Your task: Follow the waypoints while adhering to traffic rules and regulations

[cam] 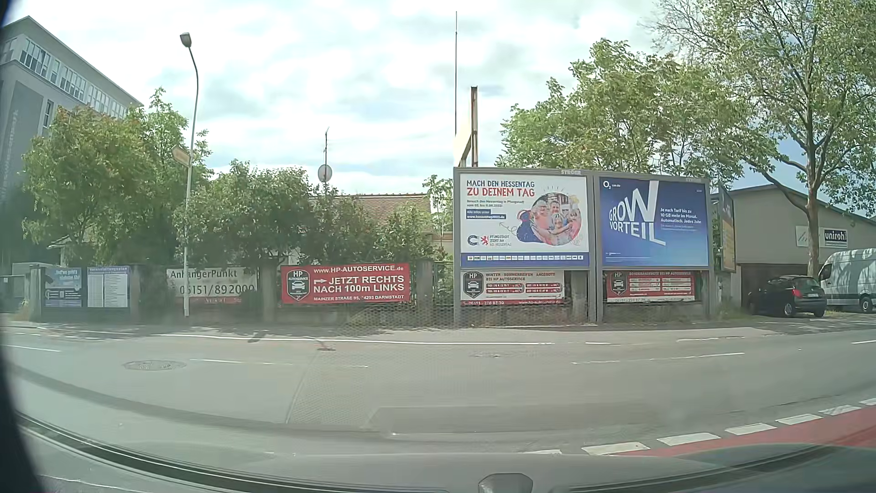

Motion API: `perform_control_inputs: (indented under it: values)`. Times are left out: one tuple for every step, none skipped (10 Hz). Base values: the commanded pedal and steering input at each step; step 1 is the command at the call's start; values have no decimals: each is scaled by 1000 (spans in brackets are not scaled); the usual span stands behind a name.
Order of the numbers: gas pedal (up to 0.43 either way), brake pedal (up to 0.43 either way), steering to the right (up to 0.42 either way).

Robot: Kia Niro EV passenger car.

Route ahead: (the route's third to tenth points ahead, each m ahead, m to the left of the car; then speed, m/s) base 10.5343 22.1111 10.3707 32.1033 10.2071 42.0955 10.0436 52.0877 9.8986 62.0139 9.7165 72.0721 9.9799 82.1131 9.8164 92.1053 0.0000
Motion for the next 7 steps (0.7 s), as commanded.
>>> perform_control_inputs:
  values:
    - [0,177,-218]
    - [0,177,-219]
    - [0,177,-219]
    - [0,177,-219]
    - [0,177,-219]
    - [0,171,-219]
    - [0,177,-219]
